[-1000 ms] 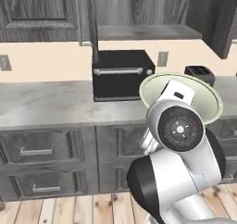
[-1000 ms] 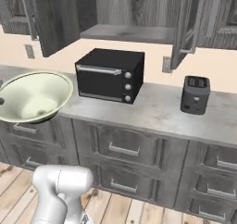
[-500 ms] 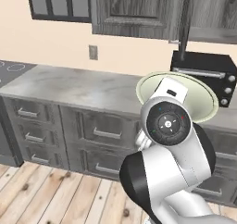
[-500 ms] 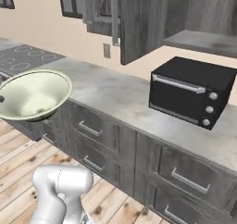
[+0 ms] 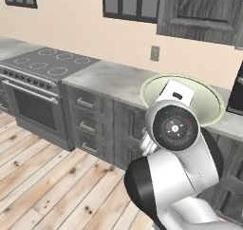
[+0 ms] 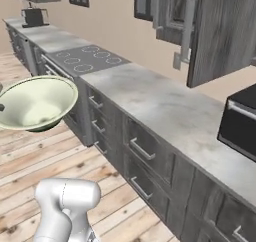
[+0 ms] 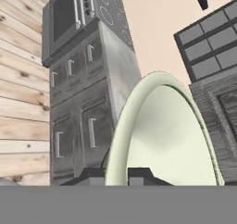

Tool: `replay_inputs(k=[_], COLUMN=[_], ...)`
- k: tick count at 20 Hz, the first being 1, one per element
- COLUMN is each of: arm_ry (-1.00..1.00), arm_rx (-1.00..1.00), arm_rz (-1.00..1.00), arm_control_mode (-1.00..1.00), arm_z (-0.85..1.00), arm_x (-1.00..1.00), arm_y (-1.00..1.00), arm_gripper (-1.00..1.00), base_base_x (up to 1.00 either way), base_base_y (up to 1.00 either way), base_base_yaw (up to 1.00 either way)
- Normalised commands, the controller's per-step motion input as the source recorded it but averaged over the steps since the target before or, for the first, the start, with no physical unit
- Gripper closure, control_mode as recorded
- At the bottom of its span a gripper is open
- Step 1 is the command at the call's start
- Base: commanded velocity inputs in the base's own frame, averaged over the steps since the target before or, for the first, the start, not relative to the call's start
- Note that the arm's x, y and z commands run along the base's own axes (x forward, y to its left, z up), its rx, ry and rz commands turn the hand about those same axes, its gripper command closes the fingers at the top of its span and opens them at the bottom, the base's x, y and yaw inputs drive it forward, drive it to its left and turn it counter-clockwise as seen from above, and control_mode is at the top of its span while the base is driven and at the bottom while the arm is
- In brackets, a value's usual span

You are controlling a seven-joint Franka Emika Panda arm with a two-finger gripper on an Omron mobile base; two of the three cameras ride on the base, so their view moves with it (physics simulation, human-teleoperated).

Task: Move the bowls from the cabinet to the plates on the dining table.

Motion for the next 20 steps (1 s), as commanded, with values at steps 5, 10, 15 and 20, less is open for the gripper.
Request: replay_inputs(k=[5, 10, 15, 20], arm_ry=[0.0, 0.0, 0.0, 0.0], arm_rx=[0.0, 0.0, 0.0, 0.0], arm_rz=[0.0, 0.0, 0.0, 0.0], arm_control_mode=[1.0, 1.0, 1.0, 1.0], arm_z=[0.0, 0.0, 0.0, 0.0], arm_x=[0.0, 0.0, 0.0, 0.0], arm_y=[0.0, 0.0, 0.0, 0.0], arm_gripper=[1.0, 1.0, 1.0, 1.0], base_base_x=[0.3, 0.52, 0.71, 0.9], base_base_y=[0.25, 0.06, 0.0, 0.0], base_base_yaw=[0.47, 0.46, 0.33, 0.2])
